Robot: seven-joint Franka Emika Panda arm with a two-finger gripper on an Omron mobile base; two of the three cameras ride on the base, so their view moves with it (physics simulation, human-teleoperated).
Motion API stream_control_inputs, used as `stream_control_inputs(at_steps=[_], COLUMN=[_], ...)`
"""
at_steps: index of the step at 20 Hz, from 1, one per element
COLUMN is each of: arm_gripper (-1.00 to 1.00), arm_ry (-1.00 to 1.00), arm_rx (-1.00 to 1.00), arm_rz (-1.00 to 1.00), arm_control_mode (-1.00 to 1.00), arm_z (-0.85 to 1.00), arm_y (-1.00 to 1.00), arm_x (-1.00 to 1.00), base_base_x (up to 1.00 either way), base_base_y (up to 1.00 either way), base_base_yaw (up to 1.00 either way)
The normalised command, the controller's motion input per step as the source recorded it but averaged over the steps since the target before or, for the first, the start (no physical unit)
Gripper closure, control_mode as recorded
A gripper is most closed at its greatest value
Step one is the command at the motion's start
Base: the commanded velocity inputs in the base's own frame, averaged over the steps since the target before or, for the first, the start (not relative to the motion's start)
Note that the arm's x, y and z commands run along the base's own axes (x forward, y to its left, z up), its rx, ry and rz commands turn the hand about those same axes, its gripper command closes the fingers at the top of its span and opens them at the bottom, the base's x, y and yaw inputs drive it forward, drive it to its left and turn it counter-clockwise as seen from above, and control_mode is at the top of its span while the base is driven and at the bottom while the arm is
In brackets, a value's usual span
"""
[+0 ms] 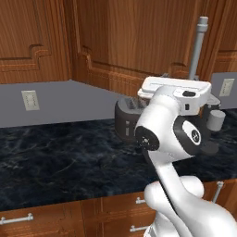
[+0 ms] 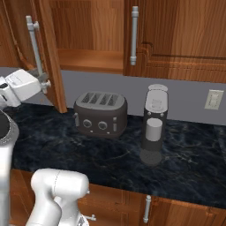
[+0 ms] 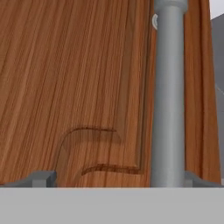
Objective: Open the cabinet. Pick the spray and place it next to the sink. Then close the cabinet.
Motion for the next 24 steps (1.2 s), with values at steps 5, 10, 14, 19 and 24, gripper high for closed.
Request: stream_control_inputs(at_steps=[5,10,14,19,24], arm_gripper=[-1.00,-1.00,-1.00,-1.00,-1.00], arm_ry=[0.11,0.16,0.21,0.18,0.09], arm_rx=[0.00,0.00,0.00,0.00,0.00], arm_rz=[0.16,0.18,0.17,0.15,0.12], arm_control_mode=[-1.00,-1.00,-1.00,-1.00,-1.00], arm_z=[0.04,0.04,0.07,0.09,0.00], arm_y=[-0.28,-0.32,-0.35,-0.38,-0.32], arm_x=[0.35,0.38,0.45,0.49,0.68], base_base_x=[0.00,0.00,0.00,0.00,0.00], base_base_y=[0.00,0.00,0.00,0.00,0.00], base_base_yaw=[0.00,0.00,0.00,0.00,0.00])
